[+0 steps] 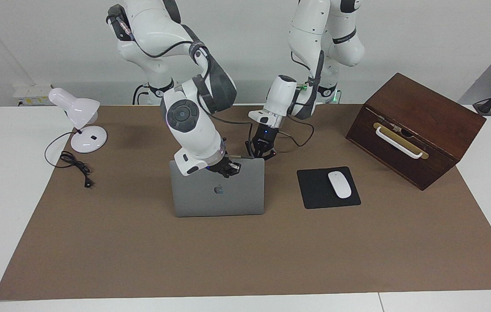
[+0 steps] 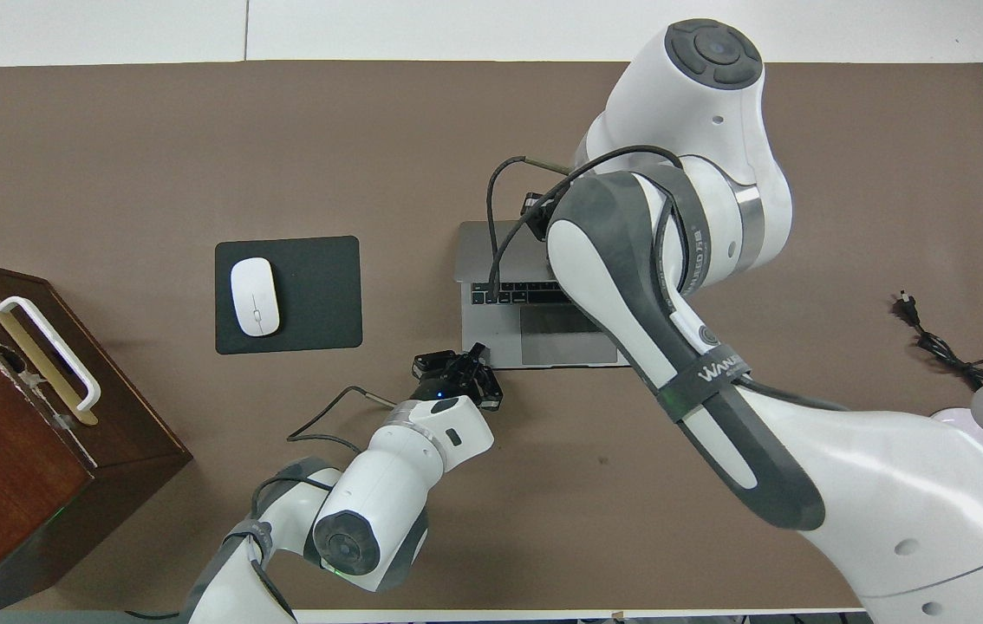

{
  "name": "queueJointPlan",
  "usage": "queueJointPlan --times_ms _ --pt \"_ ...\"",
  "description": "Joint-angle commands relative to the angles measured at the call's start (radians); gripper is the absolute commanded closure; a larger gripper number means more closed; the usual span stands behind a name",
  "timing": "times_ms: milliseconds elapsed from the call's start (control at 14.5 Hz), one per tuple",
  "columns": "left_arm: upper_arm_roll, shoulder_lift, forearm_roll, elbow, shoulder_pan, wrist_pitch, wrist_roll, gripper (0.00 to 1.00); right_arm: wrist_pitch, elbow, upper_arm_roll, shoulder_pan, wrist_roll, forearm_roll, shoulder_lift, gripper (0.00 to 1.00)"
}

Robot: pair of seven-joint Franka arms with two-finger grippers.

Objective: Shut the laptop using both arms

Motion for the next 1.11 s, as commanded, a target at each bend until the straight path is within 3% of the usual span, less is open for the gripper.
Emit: queueJointPlan --times_ms 0,415,1037 --pt "0.017 0.027 -0.021 -0.039 0.003 0.006 0.048 1.00 0.049 -0.157 0.010 -0.006 0.012 0.035 -0.085 1.00" --pt "0.019 0.040 -0.021 -0.044 0.003 0.006 0.070 1.00 0.129 -0.250 0.010 0.002 0.012 0.035 -0.093 1.00" --pt "0.019 0.053 -0.021 -0.044 0.003 0.007 0.081 1.00 0.131 -0.314 0.010 0.000 0.001 0.035 -0.110 1.00"
